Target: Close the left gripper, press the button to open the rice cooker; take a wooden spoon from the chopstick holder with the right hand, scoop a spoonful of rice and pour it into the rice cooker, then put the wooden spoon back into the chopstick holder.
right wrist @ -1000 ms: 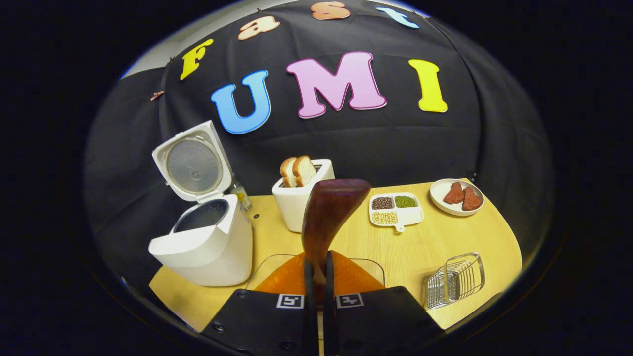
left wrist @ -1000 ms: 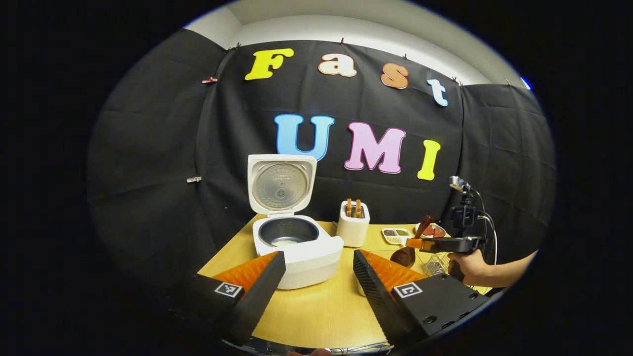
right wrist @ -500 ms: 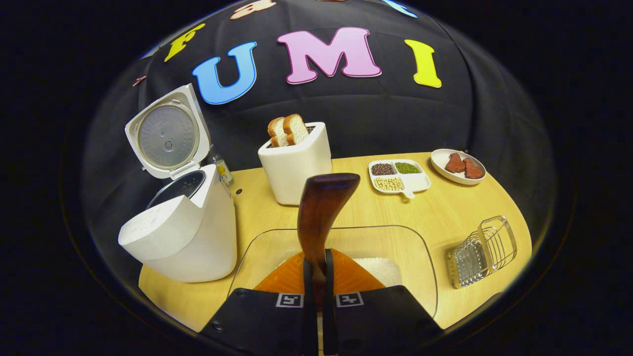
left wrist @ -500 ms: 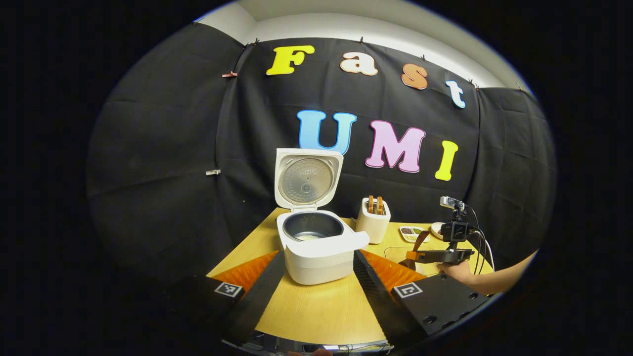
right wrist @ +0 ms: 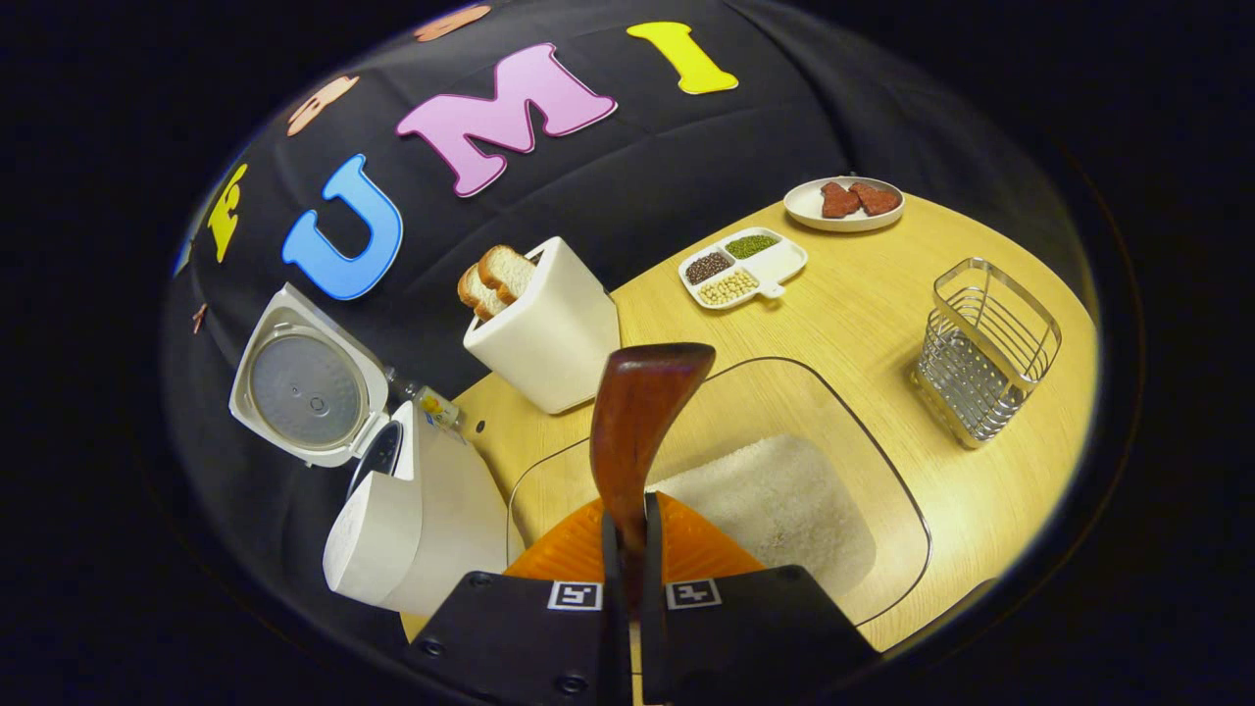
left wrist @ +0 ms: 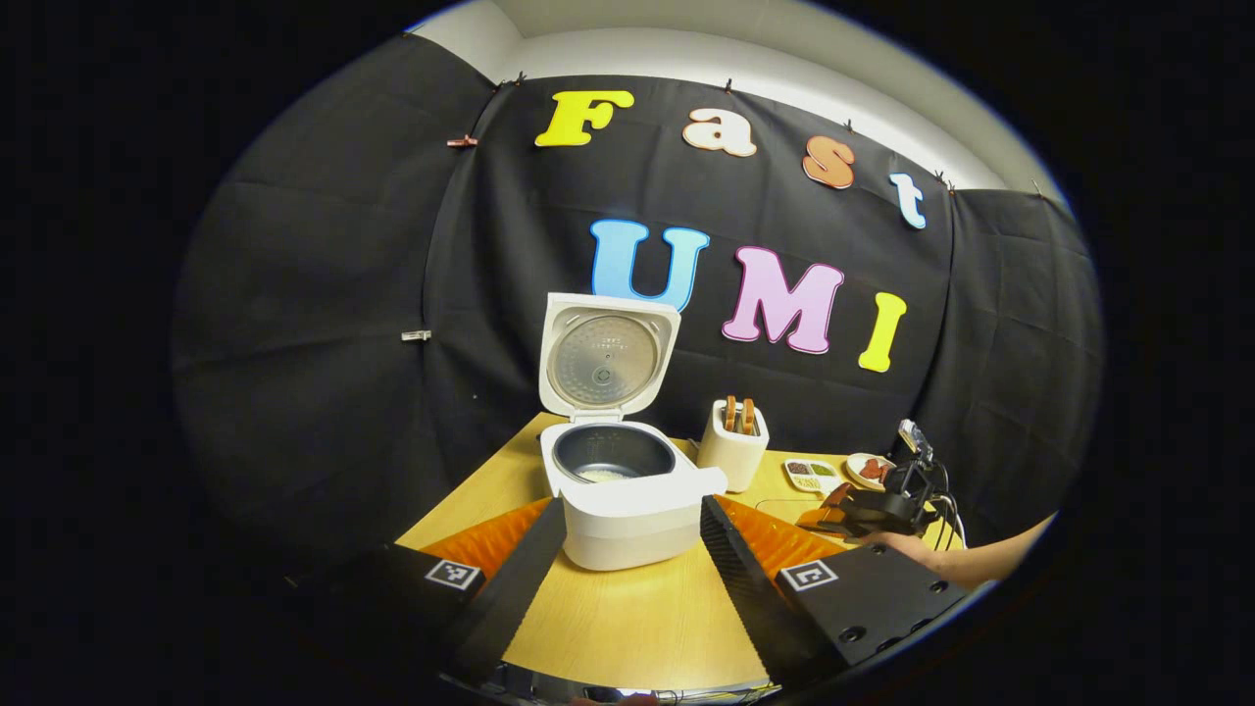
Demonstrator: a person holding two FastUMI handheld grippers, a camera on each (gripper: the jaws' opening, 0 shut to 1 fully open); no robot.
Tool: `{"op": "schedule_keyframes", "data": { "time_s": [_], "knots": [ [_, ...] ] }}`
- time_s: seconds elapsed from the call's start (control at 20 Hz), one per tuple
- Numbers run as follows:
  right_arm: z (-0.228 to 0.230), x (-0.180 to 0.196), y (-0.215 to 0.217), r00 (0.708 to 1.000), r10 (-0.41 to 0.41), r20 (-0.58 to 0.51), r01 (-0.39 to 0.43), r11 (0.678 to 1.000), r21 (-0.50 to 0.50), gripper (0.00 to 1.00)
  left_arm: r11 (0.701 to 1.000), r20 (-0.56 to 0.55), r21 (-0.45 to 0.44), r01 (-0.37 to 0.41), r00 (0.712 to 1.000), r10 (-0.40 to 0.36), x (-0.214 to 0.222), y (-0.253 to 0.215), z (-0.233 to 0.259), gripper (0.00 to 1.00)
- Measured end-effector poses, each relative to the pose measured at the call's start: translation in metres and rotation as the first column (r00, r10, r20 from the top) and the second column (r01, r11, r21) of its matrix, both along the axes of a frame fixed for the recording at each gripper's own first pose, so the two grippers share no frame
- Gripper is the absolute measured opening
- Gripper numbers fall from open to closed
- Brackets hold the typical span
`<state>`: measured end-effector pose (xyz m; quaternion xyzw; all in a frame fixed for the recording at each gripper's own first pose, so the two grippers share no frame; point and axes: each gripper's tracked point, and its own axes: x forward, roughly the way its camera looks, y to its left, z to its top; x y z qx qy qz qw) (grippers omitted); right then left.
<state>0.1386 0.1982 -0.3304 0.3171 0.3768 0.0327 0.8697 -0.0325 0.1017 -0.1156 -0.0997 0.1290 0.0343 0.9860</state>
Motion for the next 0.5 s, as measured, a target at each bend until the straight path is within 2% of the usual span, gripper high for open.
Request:
{"op": "schedule_keyframes", "data": {
  "time_s": [0.05,0.15,0.3,0.5],
  "knots": [
    [-0.001,-0.003,0.003,1.0,0.009,0.007,-0.009,1.0,0.003,0.09,1.0,0.001,-0.002,0.001,1.0,-0.001,0.0,0.0,-0.001,0.95],
    [-0.002,-0.004,0.005,0.999,-0.019,-0.035,0.022,0.996,0.088,0.09,1.0,0.0,-0.013,0.005,1.0,-0.005,-0.002,-0.002,-0.002,0.95],
    [-0.004,-0.004,-0.009,0.988,-0.109,-0.109,0.133,0.961,0.242,0.09,1.0,0.0,-0.02,0.003,1.0,-0.003,-0.005,-0.003,-0.002,0.95],
    [0.009,0.0,-0.045,0.975,-0.205,-0.087,0.222,0.914,0.341,0.09,1.0,0.004,-0.027,-0.005,1.0,0.005,-0.007,-0.005,-0.001,0.95]
  ]
}}
